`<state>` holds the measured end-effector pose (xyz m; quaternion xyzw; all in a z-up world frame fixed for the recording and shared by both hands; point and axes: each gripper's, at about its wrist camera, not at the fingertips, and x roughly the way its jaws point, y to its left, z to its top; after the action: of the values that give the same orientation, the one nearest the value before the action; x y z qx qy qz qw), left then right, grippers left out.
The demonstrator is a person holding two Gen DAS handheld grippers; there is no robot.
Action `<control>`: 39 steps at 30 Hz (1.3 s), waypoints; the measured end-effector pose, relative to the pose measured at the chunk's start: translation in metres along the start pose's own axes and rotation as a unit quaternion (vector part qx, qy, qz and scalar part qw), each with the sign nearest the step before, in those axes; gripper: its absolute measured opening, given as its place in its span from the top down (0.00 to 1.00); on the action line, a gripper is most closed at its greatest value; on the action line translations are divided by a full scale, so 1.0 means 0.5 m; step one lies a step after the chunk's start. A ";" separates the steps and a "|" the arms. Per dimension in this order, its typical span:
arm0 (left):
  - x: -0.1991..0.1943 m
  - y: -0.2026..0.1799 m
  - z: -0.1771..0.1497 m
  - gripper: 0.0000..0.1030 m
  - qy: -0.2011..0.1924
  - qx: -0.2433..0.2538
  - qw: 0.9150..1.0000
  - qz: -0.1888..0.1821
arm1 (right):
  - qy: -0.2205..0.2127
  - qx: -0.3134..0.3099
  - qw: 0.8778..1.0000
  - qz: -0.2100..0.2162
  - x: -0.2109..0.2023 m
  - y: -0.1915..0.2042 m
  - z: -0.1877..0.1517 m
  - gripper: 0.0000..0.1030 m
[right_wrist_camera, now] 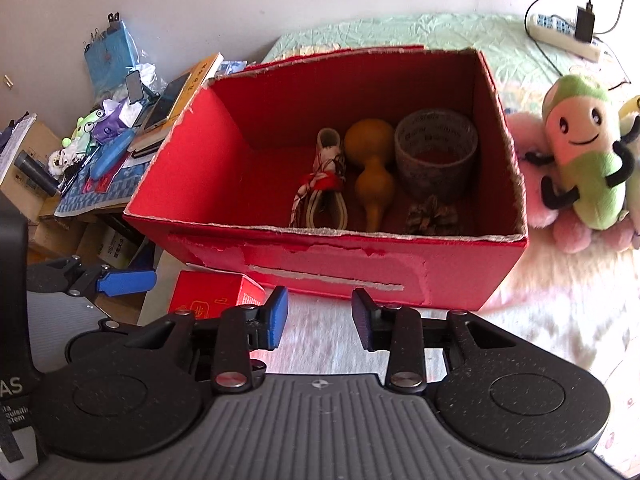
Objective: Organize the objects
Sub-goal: 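Withdraw the right gripper up and out of the red box, then reach the left gripper to the red printed gift box and grasp it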
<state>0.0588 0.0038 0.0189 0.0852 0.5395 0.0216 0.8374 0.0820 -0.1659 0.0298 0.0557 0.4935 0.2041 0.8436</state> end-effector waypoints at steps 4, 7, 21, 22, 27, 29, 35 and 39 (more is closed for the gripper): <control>0.011 0.007 -0.004 0.08 0.008 -0.003 1.000 0.006 | 0.010 0.007 1.000 0.008 0.009 -0.001 -0.001 0.59; 0.020 0.013 -0.006 0.08 0.016 -0.008 1.000 0.010 | 0.016 0.011 1.000 0.016 0.016 -0.002 0.001 0.57; 0.055 0.050 -0.036 0.07 0.050 -0.031 0.998 0.010 | 0.061 0.023 0.996 0.063 0.070 0.022 0.014 0.53; 0.059 0.053 -0.038 0.07 0.053 -0.033 0.998 0.010 | 0.065 0.021 0.995 0.066 0.075 0.026 0.015 0.53; 0.070 0.062 -0.050 0.04 0.062 -0.042 0.997 0.003 | 0.081 0.019 0.993 0.081 0.094 0.041 0.015 0.53; 0.070 0.062 -0.054 0.04 0.063 -0.044 0.997 -0.001 | 0.086 0.019 0.992 0.086 0.100 0.045 0.016 0.53; 0.077 0.061 -0.063 0.04 0.076 -0.055 0.995 -0.024 | 0.101 0.011 0.990 0.102 0.117 0.061 0.022 0.53; 0.084 0.065 -0.067 0.04 0.082 -0.064 0.994 -0.031 | 0.112 0.009 0.987 0.110 0.128 0.066 0.023 0.53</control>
<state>0.0475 0.0454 -0.0271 0.0125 0.6065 0.0373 0.7941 0.1098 -0.1092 -0.0067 0.0942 0.5778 0.2962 0.7547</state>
